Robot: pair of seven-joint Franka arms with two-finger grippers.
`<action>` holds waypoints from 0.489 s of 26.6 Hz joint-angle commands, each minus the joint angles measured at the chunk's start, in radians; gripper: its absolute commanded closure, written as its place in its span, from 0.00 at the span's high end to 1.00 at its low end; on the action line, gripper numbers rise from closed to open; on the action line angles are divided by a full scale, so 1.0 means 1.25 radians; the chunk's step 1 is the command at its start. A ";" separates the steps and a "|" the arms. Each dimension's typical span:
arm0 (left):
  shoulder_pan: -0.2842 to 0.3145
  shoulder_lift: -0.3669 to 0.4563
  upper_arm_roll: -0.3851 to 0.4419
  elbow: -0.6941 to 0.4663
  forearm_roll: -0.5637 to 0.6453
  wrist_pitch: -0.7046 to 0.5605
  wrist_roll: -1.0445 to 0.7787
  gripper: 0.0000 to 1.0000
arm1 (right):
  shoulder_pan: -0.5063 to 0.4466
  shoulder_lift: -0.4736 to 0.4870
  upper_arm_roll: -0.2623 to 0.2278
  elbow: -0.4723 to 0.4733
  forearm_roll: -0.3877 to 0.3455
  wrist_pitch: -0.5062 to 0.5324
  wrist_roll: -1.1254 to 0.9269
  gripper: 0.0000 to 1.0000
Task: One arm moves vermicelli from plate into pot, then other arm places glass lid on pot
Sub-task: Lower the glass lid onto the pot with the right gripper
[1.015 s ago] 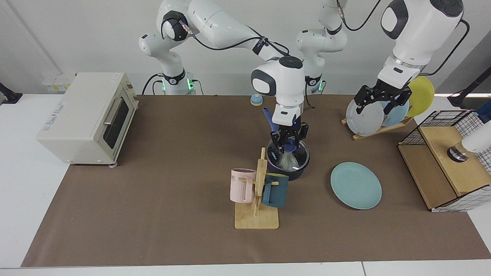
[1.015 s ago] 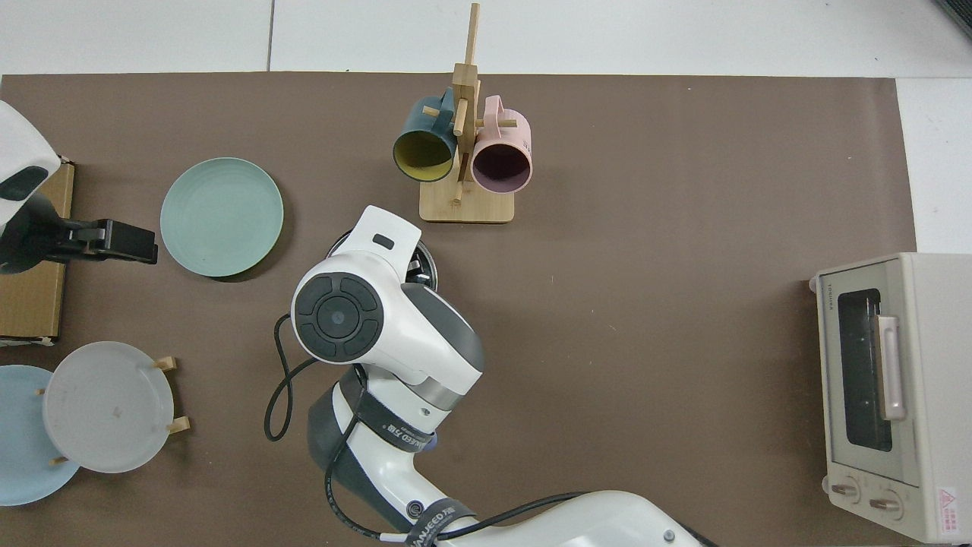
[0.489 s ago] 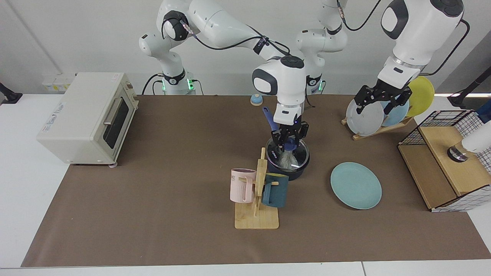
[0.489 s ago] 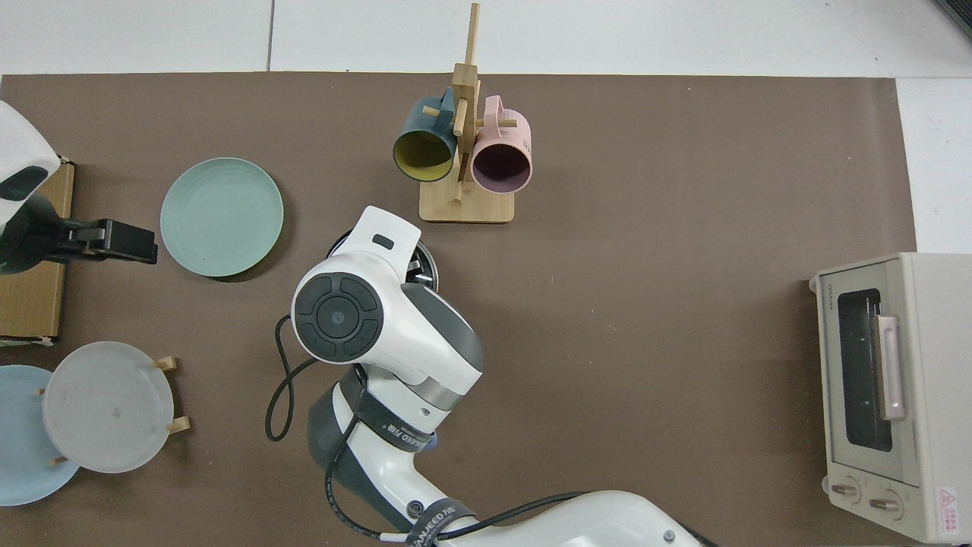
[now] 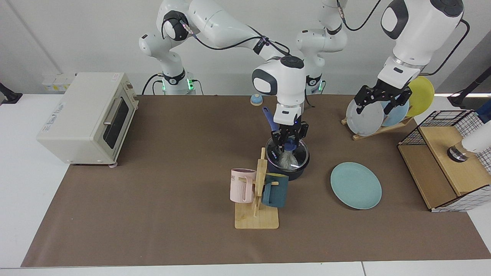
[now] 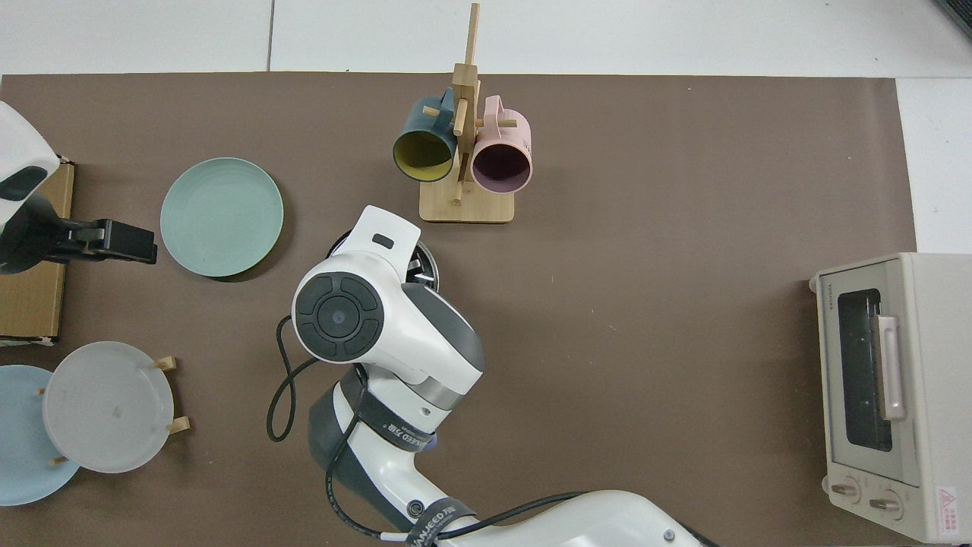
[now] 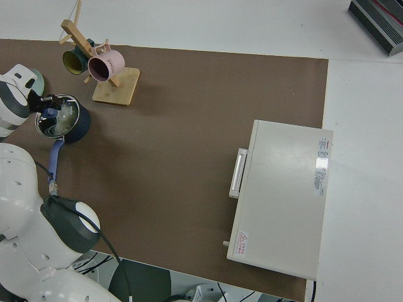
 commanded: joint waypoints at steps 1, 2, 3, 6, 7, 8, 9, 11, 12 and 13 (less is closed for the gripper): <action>-0.006 -0.011 0.007 -0.005 -0.005 -0.013 0.003 1.00 | -0.006 0.010 0.001 -0.001 0.003 0.007 -0.021 0.00; -0.006 -0.011 0.007 -0.005 -0.005 -0.013 0.003 1.00 | -0.006 0.012 0.000 0.000 0.003 0.008 -0.021 0.00; -0.006 -0.011 0.007 -0.005 -0.005 -0.013 0.003 1.00 | -0.006 0.015 0.000 0.005 0.003 0.007 -0.021 0.00; -0.006 -0.011 0.007 -0.005 -0.005 -0.013 0.003 1.00 | -0.007 0.028 0.000 0.029 0.003 0.005 -0.021 0.00; -0.006 -0.011 0.007 -0.005 -0.005 -0.013 0.003 1.00 | -0.007 0.031 0.000 0.034 0.003 0.004 -0.021 0.00; -0.006 -0.011 0.009 -0.005 -0.005 -0.013 0.003 1.00 | -0.007 0.031 0.000 0.034 0.003 0.005 -0.021 0.00; -0.006 -0.011 0.009 -0.005 -0.005 -0.013 0.003 1.00 | -0.007 0.031 0.000 0.034 0.003 0.005 -0.021 0.00; -0.006 -0.011 0.009 -0.005 -0.005 -0.013 0.003 1.00 | -0.007 0.033 -0.001 0.037 0.003 0.002 -0.021 0.00; -0.006 -0.011 0.009 -0.005 -0.005 -0.013 0.003 1.00 | -0.006 0.035 -0.001 0.046 0.003 -0.003 -0.021 0.00; -0.006 -0.011 0.009 -0.005 -0.005 -0.013 0.003 1.00 | -0.006 0.039 -0.001 0.053 0.003 -0.005 -0.021 0.00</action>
